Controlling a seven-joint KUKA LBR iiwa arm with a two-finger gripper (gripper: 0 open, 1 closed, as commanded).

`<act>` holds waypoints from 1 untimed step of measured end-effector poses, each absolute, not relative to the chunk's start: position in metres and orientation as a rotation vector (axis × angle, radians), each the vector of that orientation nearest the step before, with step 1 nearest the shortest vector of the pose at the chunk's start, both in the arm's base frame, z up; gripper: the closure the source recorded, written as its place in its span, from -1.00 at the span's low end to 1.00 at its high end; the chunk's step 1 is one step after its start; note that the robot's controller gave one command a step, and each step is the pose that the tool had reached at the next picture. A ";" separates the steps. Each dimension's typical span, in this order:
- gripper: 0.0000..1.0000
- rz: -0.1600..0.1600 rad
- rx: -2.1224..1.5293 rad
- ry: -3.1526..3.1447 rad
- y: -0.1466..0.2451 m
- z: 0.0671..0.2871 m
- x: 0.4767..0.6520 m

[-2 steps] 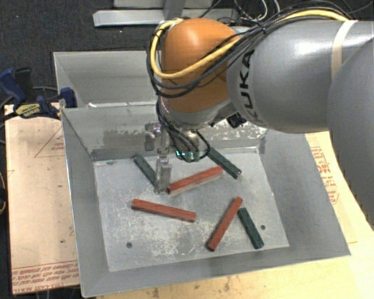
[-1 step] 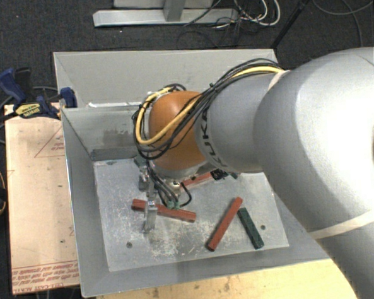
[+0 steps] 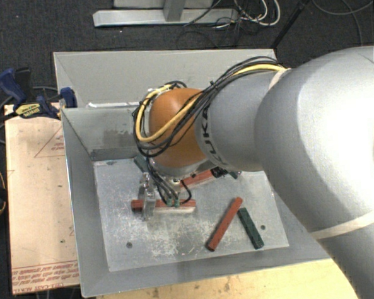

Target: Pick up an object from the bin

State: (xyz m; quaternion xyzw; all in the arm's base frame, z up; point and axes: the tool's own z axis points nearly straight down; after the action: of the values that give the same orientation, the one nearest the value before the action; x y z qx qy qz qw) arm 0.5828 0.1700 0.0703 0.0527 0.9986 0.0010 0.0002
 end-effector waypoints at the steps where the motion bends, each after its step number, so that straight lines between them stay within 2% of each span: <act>1: 1.00 0.007 0.167 3.127 0.162 0.212 0.579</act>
Offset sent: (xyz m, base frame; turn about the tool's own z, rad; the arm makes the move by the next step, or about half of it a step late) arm -0.0059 -0.0091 0.1366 0.0020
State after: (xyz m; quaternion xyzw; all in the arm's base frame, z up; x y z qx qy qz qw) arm 0.5789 0.1624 0.2122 0.0533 0.9986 0.0022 0.0051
